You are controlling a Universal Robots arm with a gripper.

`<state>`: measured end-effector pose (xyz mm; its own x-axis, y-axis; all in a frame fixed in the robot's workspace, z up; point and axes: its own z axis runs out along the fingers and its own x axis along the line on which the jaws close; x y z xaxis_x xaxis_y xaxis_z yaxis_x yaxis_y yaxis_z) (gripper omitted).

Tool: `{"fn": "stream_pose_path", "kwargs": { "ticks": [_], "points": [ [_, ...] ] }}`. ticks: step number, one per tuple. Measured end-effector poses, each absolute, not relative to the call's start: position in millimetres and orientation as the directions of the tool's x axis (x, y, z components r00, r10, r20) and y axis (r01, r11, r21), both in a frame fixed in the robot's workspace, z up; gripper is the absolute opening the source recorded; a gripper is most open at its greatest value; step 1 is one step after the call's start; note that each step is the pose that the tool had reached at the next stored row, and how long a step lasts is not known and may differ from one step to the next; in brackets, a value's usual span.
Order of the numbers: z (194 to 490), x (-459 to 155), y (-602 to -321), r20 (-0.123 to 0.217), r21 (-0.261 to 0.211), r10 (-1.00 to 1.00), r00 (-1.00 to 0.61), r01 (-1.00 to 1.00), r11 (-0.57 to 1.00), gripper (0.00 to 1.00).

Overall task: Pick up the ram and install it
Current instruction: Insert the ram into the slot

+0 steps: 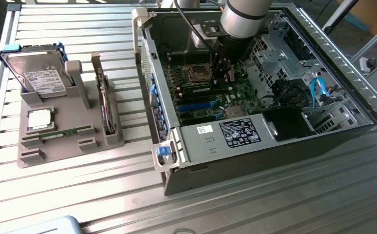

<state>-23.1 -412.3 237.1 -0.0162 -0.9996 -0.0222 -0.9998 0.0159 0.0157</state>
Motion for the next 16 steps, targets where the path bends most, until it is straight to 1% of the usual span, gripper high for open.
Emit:
{"fn": "stream_pose_path", "kwargs": {
  "ticks": [16],
  "points": [
    [233.3, -24.4, -412.3, -0.023, 0.009, -1.000, -0.016, -1.000, 0.016, 0.12]
  ]
}}
